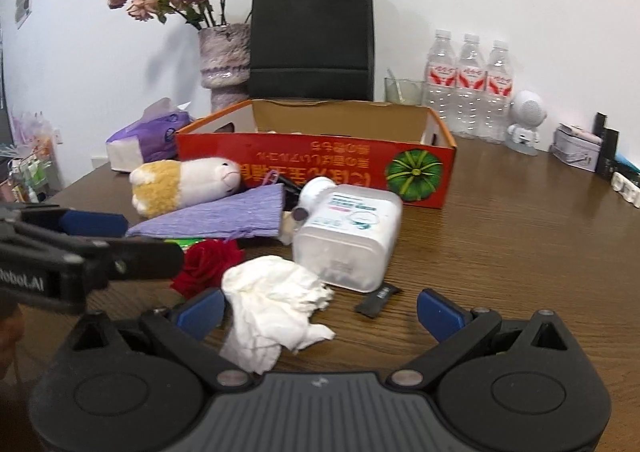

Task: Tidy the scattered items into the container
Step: 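Grasp the crumpled white tissue with right tool while left tool grasps the red rose, then carry the tissue and rose into the cardboard box and open both tools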

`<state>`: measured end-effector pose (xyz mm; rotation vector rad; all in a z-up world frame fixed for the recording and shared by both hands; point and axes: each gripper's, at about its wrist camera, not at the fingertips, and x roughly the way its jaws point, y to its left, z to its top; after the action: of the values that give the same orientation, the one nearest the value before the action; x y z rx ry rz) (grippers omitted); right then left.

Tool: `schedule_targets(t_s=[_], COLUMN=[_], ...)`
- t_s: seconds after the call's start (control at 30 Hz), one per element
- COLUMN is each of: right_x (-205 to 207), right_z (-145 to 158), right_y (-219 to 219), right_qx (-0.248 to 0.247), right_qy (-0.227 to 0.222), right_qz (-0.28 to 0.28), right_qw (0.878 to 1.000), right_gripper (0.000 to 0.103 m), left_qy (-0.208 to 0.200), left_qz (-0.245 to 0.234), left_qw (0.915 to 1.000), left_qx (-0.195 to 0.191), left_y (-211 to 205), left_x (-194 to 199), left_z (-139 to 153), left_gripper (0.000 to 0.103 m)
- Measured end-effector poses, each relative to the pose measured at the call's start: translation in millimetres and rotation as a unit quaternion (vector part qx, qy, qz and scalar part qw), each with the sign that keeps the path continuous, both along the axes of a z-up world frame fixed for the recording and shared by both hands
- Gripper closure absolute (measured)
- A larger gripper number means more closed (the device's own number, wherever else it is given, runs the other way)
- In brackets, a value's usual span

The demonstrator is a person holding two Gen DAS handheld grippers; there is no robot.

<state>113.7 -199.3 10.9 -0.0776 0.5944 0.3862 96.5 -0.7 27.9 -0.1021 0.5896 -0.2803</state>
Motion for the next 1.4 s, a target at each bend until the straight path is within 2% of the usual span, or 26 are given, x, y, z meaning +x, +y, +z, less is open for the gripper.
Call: schedule_targets(t_s=[0.1, 0.13, 0.23, 0.27, 0.3, 0.33, 0.37, 0.4, 0.43, 0.6, 0.87, 1.2, 1.4], right_x=[5.0, 7.1, 11.9, 13.3, 14.7, 15.2, 14.7, 13.6, 12.1, 4.8, -3.6, -13.5, -8.6], right_z=[-2.9, -4.3, -6.5, -7.1, -7.8, -8.6, -9.2, -9.2, -8.5, -1.8, 4.7, 23.1, 48.2], right_y=[5.4, 6.1, 8.2, 8.7, 8.9, 8.9, 8.9, 8.9, 7.9, 0.4, -4.9, -4.8, 0.7], right_qx=[-0.003, -0.003, 0.002, 0.003, 0.006, 0.011, 0.016, 0.018, 0.019, 0.037, 0.044, 0.049, 0.051], right_qy=[0.008, 0.012, 0.020, 0.023, 0.028, 0.034, 0.038, 0.038, 0.036, 0.019, 0.005, -0.027, -0.065], right_qz=[0.007, 0.008, 0.013, 0.015, 0.021, 0.029, 0.034, 0.036, 0.035, 0.036, 0.040, 0.045, 0.050], right_qw=[1.000, 1.000, 1.000, 1.000, 0.999, 0.999, 0.999, 0.998, 0.999, 0.998, 0.998, 0.997, 0.995], right_gripper=[0.000, 0.000, 0.008, 0.017, 0.032, 0.042, 0.066, 0.072, 0.072, 0.087, 0.092, 0.093, 0.093], left_qy=[0.006, 0.009, 0.024, 0.031, 0.040, 0.050, 0.060, 0.060, 0.054, 0.035, 0.015, -0.009, -0.046], left_qz=[-0.006, -0.010, -0.021, -0.022, -0.022, -0.024, -0.025, -0.021, -0.014, -0.020, -0.027, -0.020, -0.010], left_qw=[1.0000, 0.9999, 0.9993, 0.9991, 0.9986, 0.9980, 0.9971, 0.9969, 0.9974, 0.9978, 0.9981, 0.9981, 0.9970], left_qx=[-0.001, -0.004, -0.019, -0.022, -0.025, -0.028, -0.040, -0.046, -0.047, -0.053, -0.053, -0.058, -0.061], left_y=[-4.3, -5.6, -9.0, -9.8, -10.3, -10.7, -9.2, -7.8, -7.1, -5.7, -4.7, -0.1, 3.0], left_x=[4.9, 6.9, 16.4, 19.8, 23.1, 26.1, 28.1, 27.7, 25.7, 16.0, 2.8, -5.2, 0.8], left_z=[-2.7, -3.8, -7.8, -9.7, -11.7, -13.9, -16.1, -16.4, -15.4, -9.6, 0.1, 15.2, 38.8], left_gripper=[0.012, 0.017, 0.028, 0.033, 0.037, 0.054, 0.060, 0.064, 0.070, 0.073, 0.073, 0.073, 0.073])
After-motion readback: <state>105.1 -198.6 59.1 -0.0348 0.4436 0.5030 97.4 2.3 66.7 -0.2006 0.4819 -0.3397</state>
